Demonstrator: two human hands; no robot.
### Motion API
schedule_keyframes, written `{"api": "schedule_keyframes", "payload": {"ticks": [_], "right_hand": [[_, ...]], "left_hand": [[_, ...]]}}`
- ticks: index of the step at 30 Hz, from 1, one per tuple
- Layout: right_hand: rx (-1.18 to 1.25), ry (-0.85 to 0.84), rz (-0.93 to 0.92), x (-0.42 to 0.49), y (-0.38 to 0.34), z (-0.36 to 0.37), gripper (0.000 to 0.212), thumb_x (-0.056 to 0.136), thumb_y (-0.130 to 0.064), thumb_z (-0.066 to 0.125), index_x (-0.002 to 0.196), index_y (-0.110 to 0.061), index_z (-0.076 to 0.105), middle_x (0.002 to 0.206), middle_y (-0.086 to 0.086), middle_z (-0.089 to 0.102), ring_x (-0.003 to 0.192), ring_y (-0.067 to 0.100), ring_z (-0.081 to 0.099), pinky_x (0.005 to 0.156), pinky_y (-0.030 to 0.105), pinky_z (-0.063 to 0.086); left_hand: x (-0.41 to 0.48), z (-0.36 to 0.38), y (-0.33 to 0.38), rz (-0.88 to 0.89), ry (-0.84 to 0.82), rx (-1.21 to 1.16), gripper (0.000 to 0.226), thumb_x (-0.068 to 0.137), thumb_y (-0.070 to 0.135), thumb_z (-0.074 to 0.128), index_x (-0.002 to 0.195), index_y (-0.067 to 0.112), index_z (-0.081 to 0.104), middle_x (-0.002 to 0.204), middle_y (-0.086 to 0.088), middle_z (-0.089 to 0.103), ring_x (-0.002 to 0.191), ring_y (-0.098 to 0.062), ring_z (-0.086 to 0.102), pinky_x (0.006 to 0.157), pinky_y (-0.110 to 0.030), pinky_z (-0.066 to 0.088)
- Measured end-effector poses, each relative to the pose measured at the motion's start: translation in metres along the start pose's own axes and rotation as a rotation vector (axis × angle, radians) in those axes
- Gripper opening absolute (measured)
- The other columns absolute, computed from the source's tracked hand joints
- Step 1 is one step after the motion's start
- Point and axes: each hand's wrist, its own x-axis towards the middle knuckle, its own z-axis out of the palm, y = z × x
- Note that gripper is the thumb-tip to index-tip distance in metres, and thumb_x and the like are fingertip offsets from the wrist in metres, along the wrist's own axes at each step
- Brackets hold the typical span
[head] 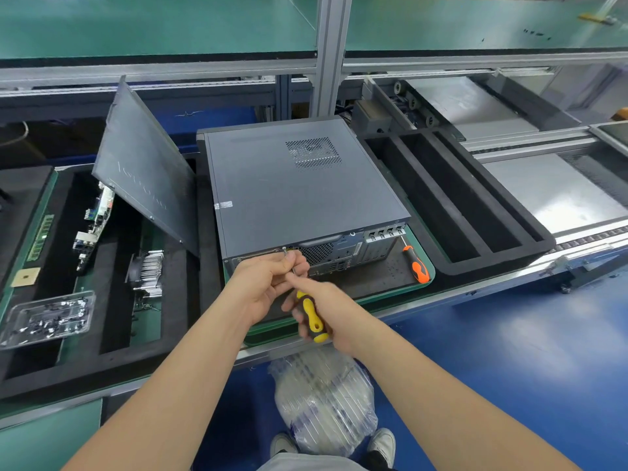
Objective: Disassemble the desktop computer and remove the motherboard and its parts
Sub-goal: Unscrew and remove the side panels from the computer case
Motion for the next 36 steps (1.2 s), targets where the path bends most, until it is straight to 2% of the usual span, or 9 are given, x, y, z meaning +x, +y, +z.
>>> {"api": "schedule_keyframes", "payload": {"ticks": [4,7,13,18,23,27,32,34,36], "right_hand": [[0.617,-0.343,0.166,-0.003,0.014,-0.006,0.049,0.102,-0.054,0.044,0.105,-0.011,0.068,0.075,0.004,0.057,0.056,0.015,0.051,0.048,0.026,0.044],[0.727,-0.368,0.138,-0.003,0.016,-0.005,0.033,0.101,-0.039,0.054,0.103,-0.009,0.066,0.074,0.002,0.057,0.052,0.010,0.049,0.043,0.022,0.042],[0.315,-0.097,-0.055,-0.002,0.012,0.001,0.028,0.101,-0.032,0.062,0.095,-0.007,0.072,0.075,0.009,0.069,0.060,0.015,0.065,0.053,0.025,0.053],[0.014,0.111,-0.173,-0.004,0.005,0.006,0.032,0.088,-0.028,0.082,0.091,0.001,0.069,0.070,0.015,0.071,0.055,0.023,0.068,0.051,0.030,0.056],[-0.519,0.452,-0.258,-0.004,-0.006,0.013,0.033,0.077,-0.027,0.082,0.075,-0.005,0.058,0.072,0.009,0.072,0.056,0.023,0.071,0.051,0.041,0.061],[-0.900,0.591,-0.315,0.001,-0.007,0.017,0.026,0.079,-0.029,0.074,0.072,-0.026,0.049,0.079,-0.001,0.062,0.078,0.026,0.061,0.063,0.031,0.044],[-0.801,0.519,-0.376,0.003,-0.003,0.008,0.030,0.082,-0.039,0.075,0.068,-0.019,0.056,0.070,0.000,0.063,0.071,0.022,0.062,0.060,0.035,0.052],[-0.580,0.387,-0.347,0.001,-0.003,0.004,0.032,0.088,-0.046,0.071,0.078,-0.016,0.068,0.070,0.004,0.069,0.061,0.019,0.066,0.058,0.037,0.058],[-0.194,0.173,-0.183,0.000,-0.002,0.003,0.042,0.095,-0.052,0.064,0.091,-0.010,0.070,0.071,0.009,0.069,0.052,0.019,0.062,0.049,0.034,0.054]], "left_hand": [[-0.001,0.000,0.001,-0.030,-0.016,-0.012,0.016,0.096,0.001,0.064,0.109,-0.005,0.071,0.102,-0.019,0.077,0.086,-0.023,0.079,0.067,-0.030,0.063],[-0.002,0.000,0.002,-0.035,-0.025,-0.020,0.017,0.097,0.002,0.063,0.110,-0.005,0.071,0.106,-0.020,0.077,0.090,-0.023,0.078,0.068,-0.028,0.063],[-0.004,-0.001,0.005,-0.068,-0.048,-0.027,0.019,0.101,0.004,0.057,0.113,-0.002,0.070,0.099,-0.015,0.078,0.086,-0.020,0.078,0.063,-0.027,0.062],[-0.004,-0.001,0.006,-0.077,-0.043,-0.077,0.020,0.101,0.001,0.055,0.112,-0.005,0.070,0.100,-0.018,0.077,0.086,-0.022,0.079,0.066,-0.029,0.063],[0.001,-0.002,0.003,-0.064,-0.032,-0.105,0.019,0.098,0.001,0.058,0.111,-0.007,0.070,0.100,-0.019,0.078,0.089,-0.026,0.079,0.067,-0.031,0.063],[0.004,-0.002,-0.003,-0.032,-0.020,-0.090,0.018,0.095,0.007,0.069,0.109,-0.003,0.072,0.106,-0.019,0.078,0.097,-0.027,0.078,0.072,-0.032,0.064],[0.007,0.001,-0.007,-0.003,0.021,-0.087,0.014,0.095,0.003,0.068,0.106,-0.006,0.073,0.104,-0.021,0.077,0.093,-0.025,0.078,0.071,-0.031,0.064],[0.007,0.001,-0.006,-0.012,0.017,-0.097,0.012,0.094,0.004,0.069,0.100,-0.005,0.074,0.102,-0.020,0.078,0.088,-0.024,0.078,0.069,-0.032,0.064],[0.006,0.001,-0.004,-0.035,0.007,-0.069,0.011,0.094,0.008,0.070,0.097,0.000,0.077,0.098,-0.016,0.079,0.086,-0.021,0.079,0.068,-0.034,0.064]]}}
